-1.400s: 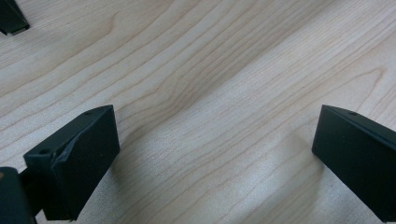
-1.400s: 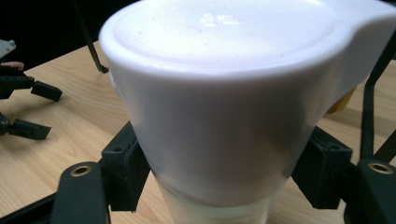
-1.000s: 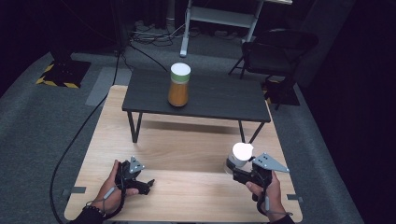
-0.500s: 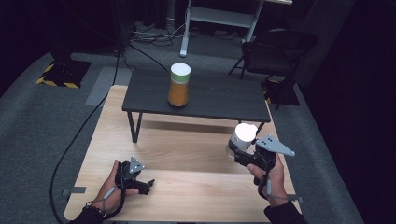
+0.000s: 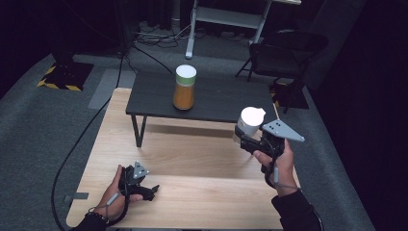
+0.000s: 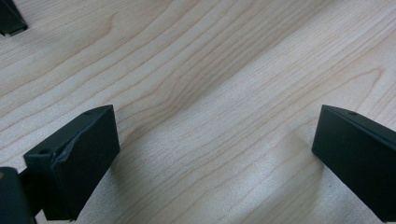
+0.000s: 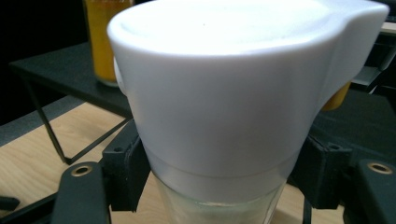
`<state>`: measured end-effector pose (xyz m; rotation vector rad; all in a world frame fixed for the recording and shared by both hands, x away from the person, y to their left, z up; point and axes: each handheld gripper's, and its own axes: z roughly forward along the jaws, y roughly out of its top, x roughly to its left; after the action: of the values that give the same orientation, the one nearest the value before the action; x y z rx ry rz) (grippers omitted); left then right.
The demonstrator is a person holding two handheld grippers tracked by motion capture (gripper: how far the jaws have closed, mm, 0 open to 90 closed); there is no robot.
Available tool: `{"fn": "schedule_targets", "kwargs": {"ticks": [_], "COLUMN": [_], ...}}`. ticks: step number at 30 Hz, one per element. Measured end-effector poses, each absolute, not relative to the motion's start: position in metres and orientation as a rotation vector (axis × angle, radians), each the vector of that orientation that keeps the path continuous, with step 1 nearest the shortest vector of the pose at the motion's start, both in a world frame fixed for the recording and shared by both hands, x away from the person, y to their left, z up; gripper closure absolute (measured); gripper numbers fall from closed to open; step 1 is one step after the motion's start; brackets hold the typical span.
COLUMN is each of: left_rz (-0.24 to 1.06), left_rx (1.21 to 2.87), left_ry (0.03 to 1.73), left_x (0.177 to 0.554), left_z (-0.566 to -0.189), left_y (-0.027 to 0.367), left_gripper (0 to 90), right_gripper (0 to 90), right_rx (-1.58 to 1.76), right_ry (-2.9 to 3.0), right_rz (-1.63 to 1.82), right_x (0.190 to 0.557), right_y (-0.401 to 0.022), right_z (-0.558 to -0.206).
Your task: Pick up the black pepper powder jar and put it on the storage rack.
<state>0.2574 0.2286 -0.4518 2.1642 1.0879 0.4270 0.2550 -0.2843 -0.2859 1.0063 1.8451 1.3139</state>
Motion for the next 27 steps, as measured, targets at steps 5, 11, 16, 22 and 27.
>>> {"fn": "schedule_targets", "kwargs": {"ticks": [5,11,16,22,27], "left_rz": [0.428,0.427,0.428,0.427,0.427], "left_rx": [2.165,2.165,2.165,2.165,2.165], "left_ry": [1.087,1.088,1.087,1.087,1.087], "left_x": [0.257,0.257,0.257,0.257,0.257], "left_z": [-0.452,-0.452,-0.452,-0.452,-0.452], "left_y": [0.229,0.229,0.229,0.229,0.229], "left_gripper": [0.7,0.8,0.8,0.8,0.7], "right_gripper": [29.9,29.9,29.9,30.0,30.0], "right_rx": [1.006,1.005,1.006,1.018,1.025], "right_ry": [1.832,1.817,1.805,1.784,1.777], "right_rz": [1.307,1.310,1.310,1.313,1.310], "right_x": [0.263,0.272,0.281,0.292,0.302], "right_y": [-0.279,-0.273,-0.267,-0.261,-0.256], "right_z": [-0.276,-0.269,-0.264,-0.260,-0.258]}}
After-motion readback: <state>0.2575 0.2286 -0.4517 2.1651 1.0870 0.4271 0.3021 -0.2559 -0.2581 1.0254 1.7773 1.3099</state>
